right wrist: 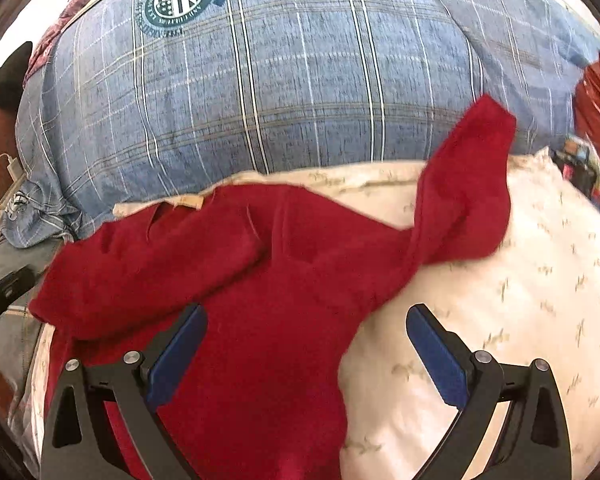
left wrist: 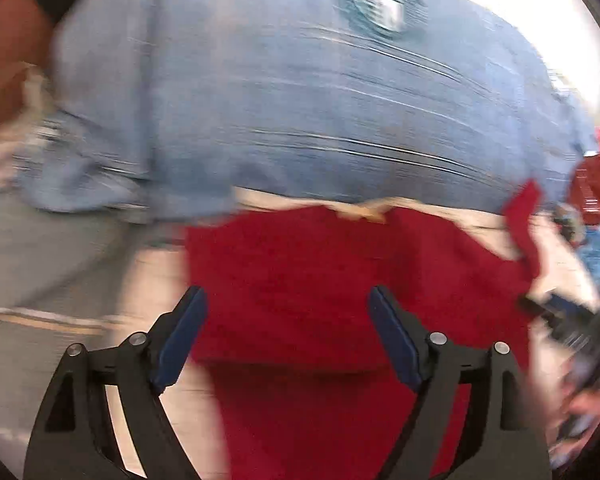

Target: Fold small clothes

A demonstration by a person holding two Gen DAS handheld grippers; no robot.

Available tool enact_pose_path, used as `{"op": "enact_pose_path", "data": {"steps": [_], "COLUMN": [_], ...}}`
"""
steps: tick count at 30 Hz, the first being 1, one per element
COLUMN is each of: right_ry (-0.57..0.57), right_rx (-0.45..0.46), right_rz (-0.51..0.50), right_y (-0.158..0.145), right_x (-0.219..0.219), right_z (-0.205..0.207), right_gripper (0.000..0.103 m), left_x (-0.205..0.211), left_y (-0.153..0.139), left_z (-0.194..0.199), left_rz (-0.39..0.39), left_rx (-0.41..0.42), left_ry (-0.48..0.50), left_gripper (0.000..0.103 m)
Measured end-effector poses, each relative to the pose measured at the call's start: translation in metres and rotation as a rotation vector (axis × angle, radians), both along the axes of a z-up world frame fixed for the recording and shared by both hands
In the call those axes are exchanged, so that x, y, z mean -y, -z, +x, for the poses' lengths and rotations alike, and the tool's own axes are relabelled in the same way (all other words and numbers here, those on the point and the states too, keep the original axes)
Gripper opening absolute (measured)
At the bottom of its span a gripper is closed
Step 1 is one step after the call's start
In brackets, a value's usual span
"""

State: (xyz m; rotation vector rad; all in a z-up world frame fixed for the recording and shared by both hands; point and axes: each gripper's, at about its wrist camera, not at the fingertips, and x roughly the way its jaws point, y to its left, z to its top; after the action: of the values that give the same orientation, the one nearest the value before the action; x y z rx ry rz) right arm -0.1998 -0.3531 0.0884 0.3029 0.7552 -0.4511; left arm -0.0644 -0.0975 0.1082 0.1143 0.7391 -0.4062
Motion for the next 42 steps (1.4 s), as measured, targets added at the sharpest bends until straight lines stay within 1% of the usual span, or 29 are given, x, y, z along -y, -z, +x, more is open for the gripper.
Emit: {"op": "enact_pose_path", "data": {"steps": [2,4,5,7,8,9,11,12,13,14,15,16,17,18,19,20,23,25,28,30,32,33,34,35,36,38,39,41,42], "right_ry": [-0.03,-0.071,-0.092,-0.124,-0.135,-0.146,-0.155,-0.16,-0.168,-0.172,-0.157,-0.142,-0.139,-0.149,-0.175,-0.196,-0.184,-0.18,-0.159,-0.143,-0.15,-0.148,-0.139,-0.135,-0.137,-0.149,-0.168,-0.191,-0.179], "right_rx": [0.014,0.014,0.008,-0.018,-0.037,-0.058,-0.106,-0.12,-0.135,-0.151,-0.161,-0.158,-0.151,-0.152,-0.143,-0.132,-0.077,-0.041,-0.039,-0.06,-0.046,-0.05,-0.054,-0.053,-0.049,-0.07,-0.111,-0.191,-0.212], "right_rz": [0.001,-0.002,-0.01,-0.03,-0.045,-0.06,-0.076,-0.065,-0.039,0.007,0.014,-0.001,-0.036,-0.046,-0.037,-0.016,-0.048,-0.032,0.018,-0.011,0.006,0.022,0.035,0.059,0.072,0.071,0.057,0.028,0.002], "right_y": [-0.004,-0.006,-0.006,-0.005,-0.002,0.003,0.016,0.022,0.029,0.04,0.045,0.047,0.045,0.043,0.039,0.034,0.01,-0.001,-0.001,-0.002,-0.004,-0.005,-0.004,-0.001,0.001,0.01,0.02,0.039,0.044], "right_x": [0.001,0.001,0.0,-0.001,-0.003,-0.003,0.0,0.002,0.005,0.009,0.012,0.012,0.01,0.008,0.007,0.007,0.009,0.014,0.024,0.023,0.023,0.023,0.025,0.027,0.028,0.025,0.021,0.016,0.014], "right_z": [0.012,0.03,0.041,0.064,0.077,0.089,0.112,0.118,0.127,0.136,0.139,0.14,0.139,0.137,0.134,0.129,0.1,0.082,0.078,0.082,0.082,0.084,0.084,0.086,0.087,0.094,0.103,0.118,0.119], "right_gripper": [0.099,0.099,0.099,0.098,0.098,0.097,0.092,0.084,0.074,0.071,0.064,0.053,0.047,0.019,0.002,0.002,0.002,0.002,0.002,0.002,0.005,0.011,0.034,0.048,0.068,0.068,0.066,0.051,0.04], "left_x": [-0.023,-0.039,-0.047,-0.054,-0.058,-0.058,-0.053,-0.052,-0.048,-0.045,-0.043,-0.042,-0.039,-0.039,-0.04,-0.041,-0.04,-0.04,-0.039,-0.038,-0.038,-0.038,-0.038,-0.038,-0.038,-0.038,-0.038,-0.037,-0.037], "left_y": [0.007,0.022,0.03,0.043,0.047,0.052,0.061,0.063,0.064,0.066,0.067,0.069,0.07,0.071,0.071,0.071,0.072,0.071,0.074,0.075,0.076,0.076,0.076,0.076,0.077,0.077,0.077,0.078,0.078], "left_z": [0.005,0.017,0.025,0.033,0.036,0.04,0.045,0.047,0.044,0.044,0.042,0.042,0.041,0.041,0.039,0.038,0.04,0.039,0.039,0.038,0.038,0.038,0.039,0.039,0.039,0.038,0.038,0.038,0.038], "left_rz": [0.049,0.075,0.067,-0.001,-0.021,-0.033,-0.038,-0.031,-0.023,-0.007,0.006,0.022,0.038,0.044,0.047,0.047,0.045,0.039,0.039,0.046,0.049,0.049,0.048,0.047,0.046,0.045,0.048,0.052,0.053], "left_rx": [0.03,0.009,-0.02,-0.06,-0.077,-0.1,-0.13,-0.133,-0.13,-0.126,-0.124,-0.121,-0.116,-0.111,-0.107,-0.105,-0.105,-0.103,-0.113,-0.113,-0.108,-0.11,-0.113,-0.114,-0.115,-0.115,-0.114,-0.113,-0.113], "left_ry": [-0.075,-0.133,-0.158,-0.17,-0.172,-0.173,-0.159,-0.157,-0.155,-0.148,-0.143,-0.137,-0.133,-0.132,-0.13,-0.129,-0.128,-0.126,-0.129,-0.126,-0.126,-0.125,-0.124,-0.124,-0.125,-0.125,-0.124,-0.123,-0.122], "left_gripper": [0.083,0.083,0.083,0.083,0.083,0.083,0.083,0.083,0.083,0.083,0.083,0.083,0.083,0.083,0.083,0.083,0.083,0.083,0.083,0.083,0.083,0.083,0.083,0.083,0.083,0.083,0.083,0.084,0.084]}}
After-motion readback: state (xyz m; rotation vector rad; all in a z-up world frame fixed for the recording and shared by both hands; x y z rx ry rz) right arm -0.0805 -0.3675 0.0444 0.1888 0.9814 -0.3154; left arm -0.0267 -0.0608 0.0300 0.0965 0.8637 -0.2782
